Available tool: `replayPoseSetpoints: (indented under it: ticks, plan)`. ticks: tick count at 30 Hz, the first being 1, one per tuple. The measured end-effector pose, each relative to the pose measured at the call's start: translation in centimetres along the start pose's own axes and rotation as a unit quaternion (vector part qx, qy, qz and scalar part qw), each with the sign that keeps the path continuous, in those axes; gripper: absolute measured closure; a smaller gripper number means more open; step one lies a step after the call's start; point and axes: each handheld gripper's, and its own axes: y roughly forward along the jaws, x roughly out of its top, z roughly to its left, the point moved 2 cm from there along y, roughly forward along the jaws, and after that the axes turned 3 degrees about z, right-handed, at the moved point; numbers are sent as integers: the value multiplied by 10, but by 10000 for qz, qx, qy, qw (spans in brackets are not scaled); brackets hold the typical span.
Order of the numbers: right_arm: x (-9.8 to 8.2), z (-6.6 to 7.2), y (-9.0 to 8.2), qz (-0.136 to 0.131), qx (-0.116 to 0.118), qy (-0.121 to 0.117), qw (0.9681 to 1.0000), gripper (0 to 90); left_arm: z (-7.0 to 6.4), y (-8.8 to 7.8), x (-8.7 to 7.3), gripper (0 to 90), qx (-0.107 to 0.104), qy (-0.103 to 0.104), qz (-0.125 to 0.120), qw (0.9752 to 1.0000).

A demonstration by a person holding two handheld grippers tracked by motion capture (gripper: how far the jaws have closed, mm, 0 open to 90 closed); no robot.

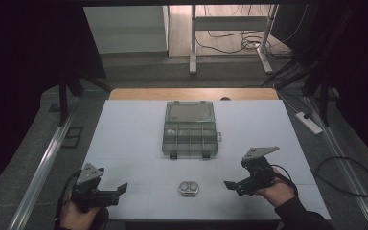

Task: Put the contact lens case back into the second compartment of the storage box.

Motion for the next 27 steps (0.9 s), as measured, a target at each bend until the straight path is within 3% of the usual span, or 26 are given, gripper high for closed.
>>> replayPoseSetpoints:
  ticks: [9, 27]
  plan:
    - [8, 10, 12, 101, 201, -180, 9996, 0, 0, 0, 0, 26, -12, -10, -1, 10000]
    - [17, 25, 33, 283, 366, -425, 9980, 0, 0, 0, 0, 26, -20, -17, -2, 10000]
